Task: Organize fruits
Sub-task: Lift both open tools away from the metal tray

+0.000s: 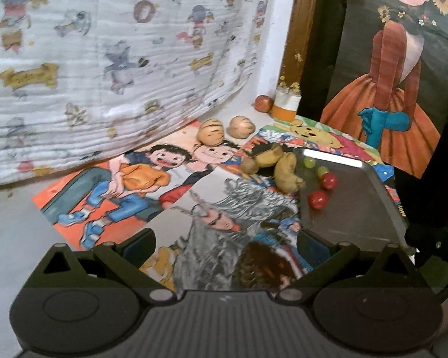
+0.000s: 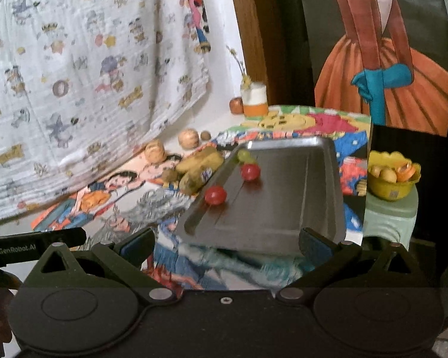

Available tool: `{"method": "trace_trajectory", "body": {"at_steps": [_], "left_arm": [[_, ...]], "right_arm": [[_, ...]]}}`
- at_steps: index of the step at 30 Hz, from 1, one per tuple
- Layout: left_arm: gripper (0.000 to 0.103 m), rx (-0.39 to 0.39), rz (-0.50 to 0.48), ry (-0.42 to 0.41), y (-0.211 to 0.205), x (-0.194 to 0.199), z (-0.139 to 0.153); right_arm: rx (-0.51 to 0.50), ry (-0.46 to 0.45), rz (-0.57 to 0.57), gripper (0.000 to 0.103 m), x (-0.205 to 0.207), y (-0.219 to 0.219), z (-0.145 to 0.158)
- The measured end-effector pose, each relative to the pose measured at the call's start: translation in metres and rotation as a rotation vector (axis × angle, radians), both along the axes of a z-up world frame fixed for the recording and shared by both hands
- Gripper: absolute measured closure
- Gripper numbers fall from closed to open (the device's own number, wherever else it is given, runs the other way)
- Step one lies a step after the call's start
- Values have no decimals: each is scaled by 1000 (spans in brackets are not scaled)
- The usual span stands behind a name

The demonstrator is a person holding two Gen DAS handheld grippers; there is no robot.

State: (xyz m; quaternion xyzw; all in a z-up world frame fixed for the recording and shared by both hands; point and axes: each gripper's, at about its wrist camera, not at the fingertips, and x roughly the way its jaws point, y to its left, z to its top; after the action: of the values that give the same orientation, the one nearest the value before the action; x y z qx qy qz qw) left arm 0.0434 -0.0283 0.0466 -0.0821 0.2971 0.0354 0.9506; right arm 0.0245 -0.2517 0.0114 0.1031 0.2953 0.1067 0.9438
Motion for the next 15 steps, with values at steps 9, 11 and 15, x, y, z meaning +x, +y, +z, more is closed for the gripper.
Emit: {"method": "trace_trajectory", "body": {"at_steps": [9,11,15], "left_arm": [[0,5,53,38,26,-19,-12],[0,2,66,40,32,-23,-12],[0,-6,93,39,42,-31,-12]], "right_arm": [[14,78,52,1,-8,26,-14],[15,90,67,1,-10,31,-15],[7,79,113,1,-14,44,-12]]}}
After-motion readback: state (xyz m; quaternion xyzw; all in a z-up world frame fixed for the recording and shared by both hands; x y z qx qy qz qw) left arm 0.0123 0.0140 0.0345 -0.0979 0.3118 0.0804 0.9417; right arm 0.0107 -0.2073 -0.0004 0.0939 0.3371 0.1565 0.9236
